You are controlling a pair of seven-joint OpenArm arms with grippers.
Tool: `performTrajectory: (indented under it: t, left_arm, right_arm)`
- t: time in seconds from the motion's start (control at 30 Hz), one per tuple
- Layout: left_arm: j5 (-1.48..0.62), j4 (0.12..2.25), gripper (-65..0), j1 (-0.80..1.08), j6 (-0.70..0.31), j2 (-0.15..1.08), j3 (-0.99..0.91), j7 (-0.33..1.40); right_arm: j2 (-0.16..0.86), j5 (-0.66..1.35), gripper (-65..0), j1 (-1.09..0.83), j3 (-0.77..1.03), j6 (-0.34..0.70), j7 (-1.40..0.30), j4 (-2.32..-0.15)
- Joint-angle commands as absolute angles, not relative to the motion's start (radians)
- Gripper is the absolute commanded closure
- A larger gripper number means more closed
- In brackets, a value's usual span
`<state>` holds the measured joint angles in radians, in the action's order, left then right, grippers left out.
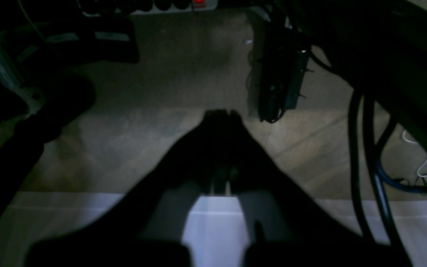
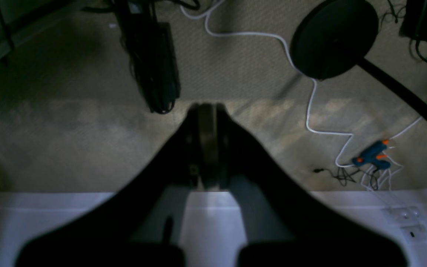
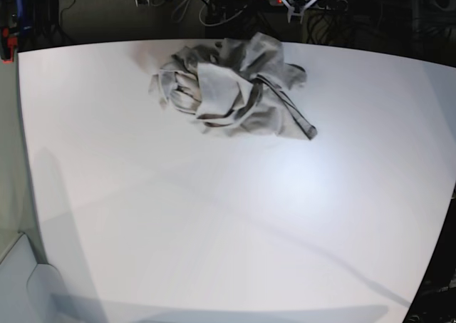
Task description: Layout the t-shirt on the table in an organized manner, then fold the t-shirt properly
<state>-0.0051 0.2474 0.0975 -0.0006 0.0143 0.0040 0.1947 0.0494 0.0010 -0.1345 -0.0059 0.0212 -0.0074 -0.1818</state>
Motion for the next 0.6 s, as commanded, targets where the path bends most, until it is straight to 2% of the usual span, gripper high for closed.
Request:
performTrajectory:
  t: [0.0, 0.13, 0.4, 0.57]
  left_arm:
    - [-0.002, 0.252, -0.1, 0.107, 0.005, 0.016, 0.007, 0.196]
    - [-0.007, 0.338, -0.1, 0.179, 0.004, 0.036, 0.002, 0.191]
    - [-0.008, 0.766, -0.1, 0.446, 0.004, 0.081, 0.001, 0.197]
    - [-0.008, 1.018, -0.1, 0.595, 0.005, 0.116, 0.001, 0.197]
  right_arm:
    - [0.051, 0.004, 0.0, -0.15, -0.005, 0.012, -0.002, -0.213]
    - [0.067, 0.004, 0.0, -0.262, 0.002, 0.012, -0.007, -0.412]
    - [0.094, 0.005, 0.0, -0.496, 0.004, 0.012, -0.01, -0.769]
    - [0.105, 0.005, 0.0, -0.622, 0.067, 0.012, -0.01, -0.955]
